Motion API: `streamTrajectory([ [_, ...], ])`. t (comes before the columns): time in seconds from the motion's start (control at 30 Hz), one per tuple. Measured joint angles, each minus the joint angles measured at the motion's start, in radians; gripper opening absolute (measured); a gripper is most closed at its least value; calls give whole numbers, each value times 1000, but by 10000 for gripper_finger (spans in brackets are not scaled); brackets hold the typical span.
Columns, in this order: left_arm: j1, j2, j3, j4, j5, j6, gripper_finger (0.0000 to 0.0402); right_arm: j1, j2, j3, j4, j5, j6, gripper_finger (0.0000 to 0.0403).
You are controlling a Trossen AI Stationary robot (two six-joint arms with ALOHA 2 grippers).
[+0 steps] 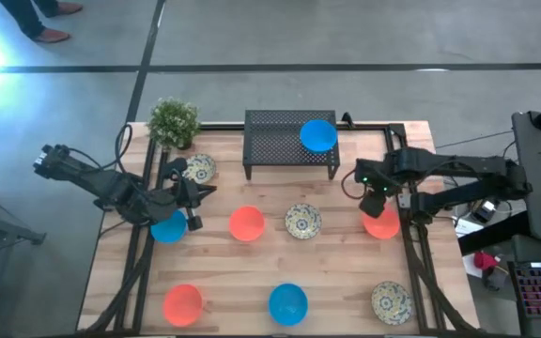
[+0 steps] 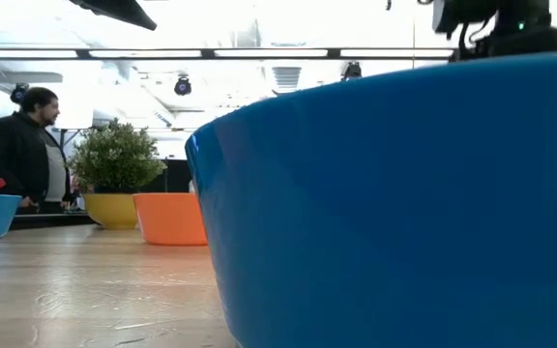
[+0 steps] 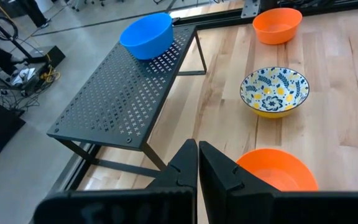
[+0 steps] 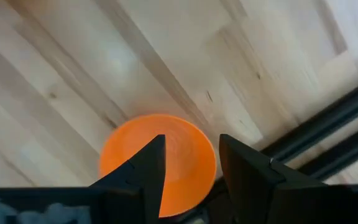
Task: Pick & Place Mini bowls
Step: Put the top right orange bowl on the shelf
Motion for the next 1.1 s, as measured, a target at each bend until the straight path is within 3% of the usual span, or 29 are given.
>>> streamTrajectory([
  [0.5,0,0,0,0,0,0,10,0,183,-96,29,3,-161,139],
  [1.1,0,0,0,0,1,-7,10,0,347,-102,85,0,-294,153],
])
